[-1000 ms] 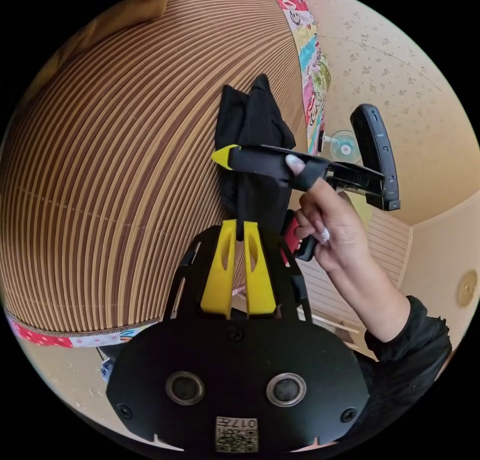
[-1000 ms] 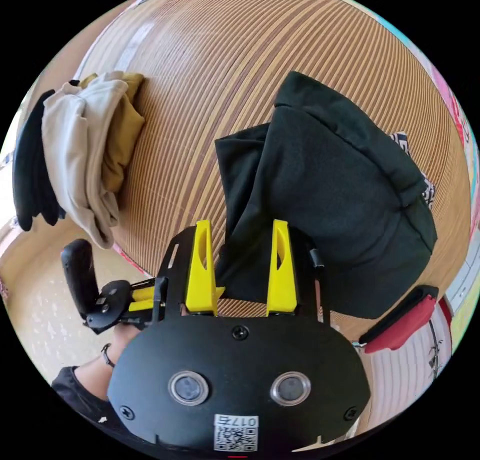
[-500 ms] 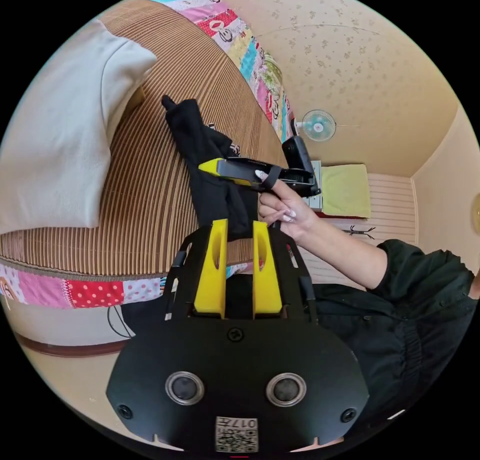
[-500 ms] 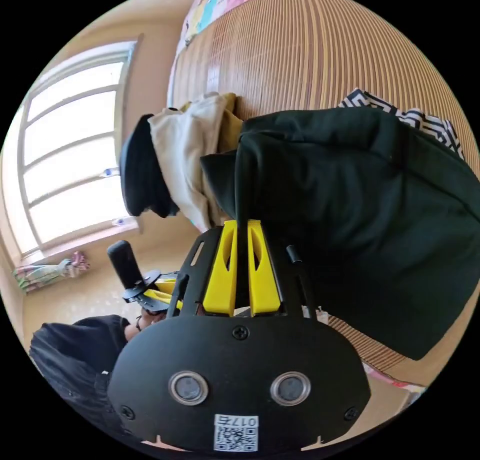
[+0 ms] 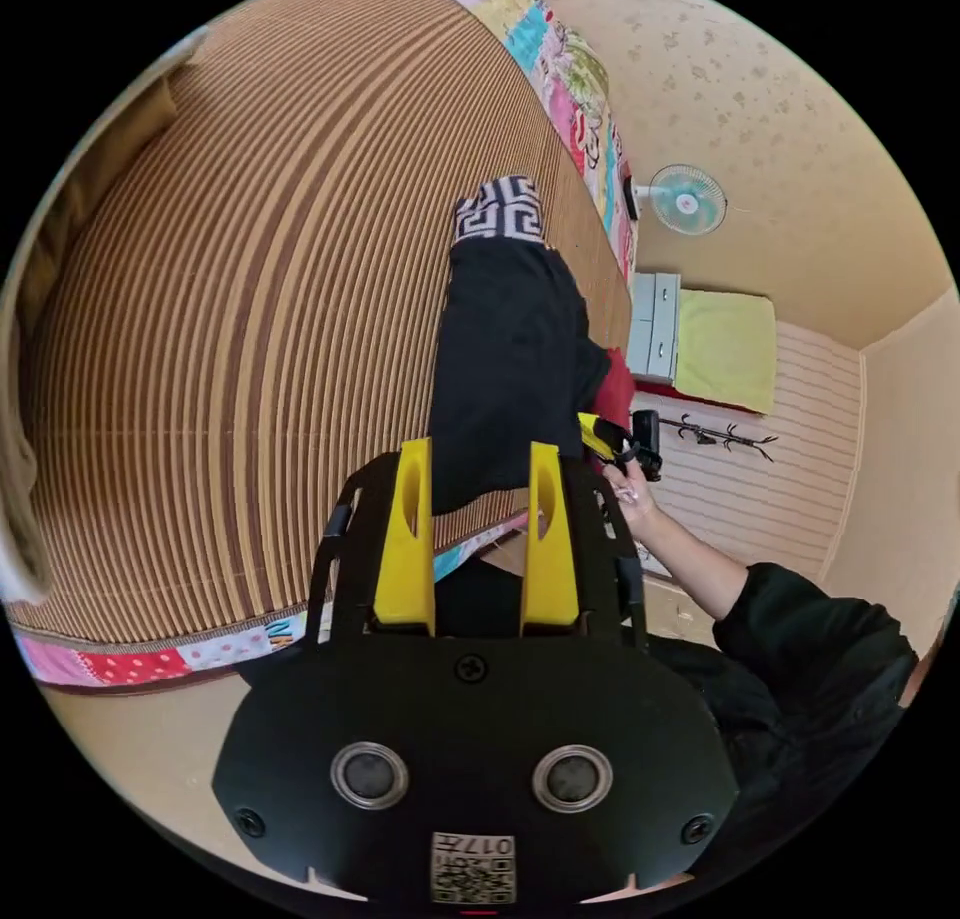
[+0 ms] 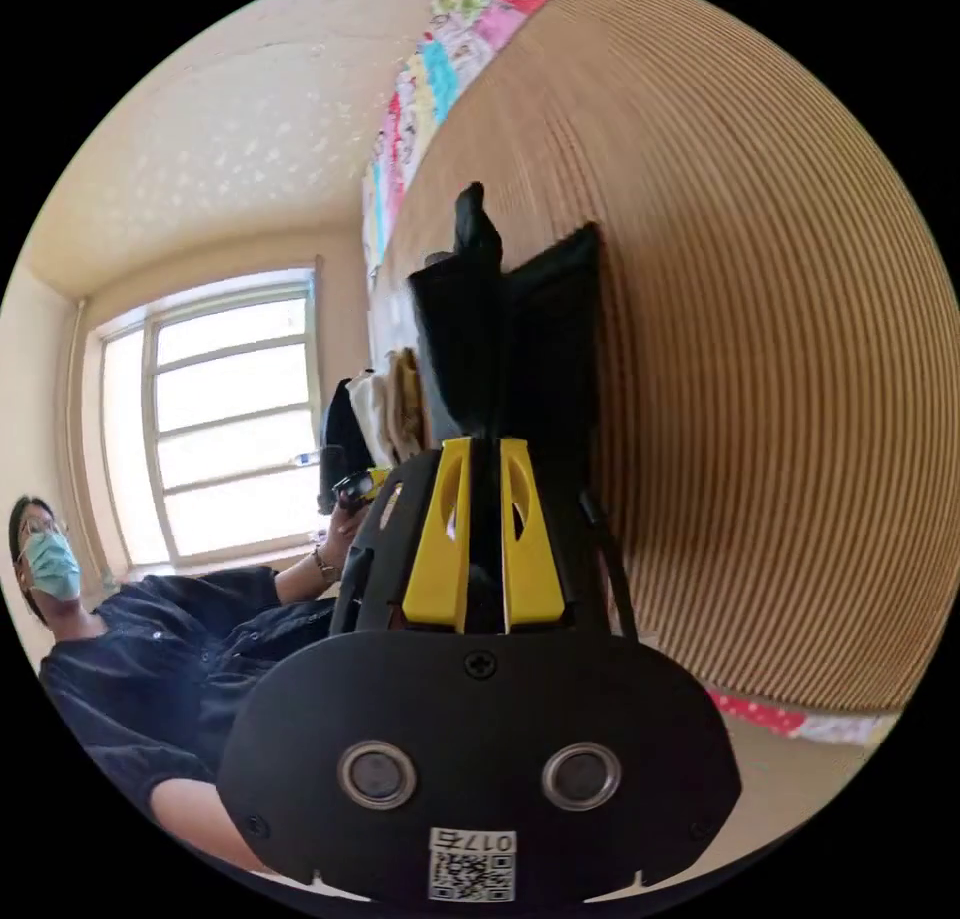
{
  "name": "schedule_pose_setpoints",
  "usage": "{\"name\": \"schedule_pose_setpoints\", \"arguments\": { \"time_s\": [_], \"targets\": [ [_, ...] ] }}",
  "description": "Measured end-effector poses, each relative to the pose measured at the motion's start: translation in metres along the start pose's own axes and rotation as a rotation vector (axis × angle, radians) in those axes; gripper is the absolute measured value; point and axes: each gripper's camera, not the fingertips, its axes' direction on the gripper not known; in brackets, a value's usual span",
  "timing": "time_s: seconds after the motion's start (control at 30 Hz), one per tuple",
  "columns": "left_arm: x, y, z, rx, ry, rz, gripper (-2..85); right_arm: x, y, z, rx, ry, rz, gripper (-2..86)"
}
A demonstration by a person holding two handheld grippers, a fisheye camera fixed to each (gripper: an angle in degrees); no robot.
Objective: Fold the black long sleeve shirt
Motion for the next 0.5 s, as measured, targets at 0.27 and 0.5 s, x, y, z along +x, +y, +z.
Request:
{"name": "schedule_pose_setpoints", "arguments": {
  "time_s": [0.27, 0.5],
  "targets": [
    [-0.017, -0.021, 0.066, -0.214, -0.099, -0.018, 11.9, 0.096, 0.111, -0.044, 0.238, -0.120, 0.396, 9.4],
    [-0.022, -0.009, 0.082, -0.338, 0.134, -0.050, 3.8, 0.120, 0.154, 0.021, 0.188, -0.497, 0.485, 18.8]
  ]
}}
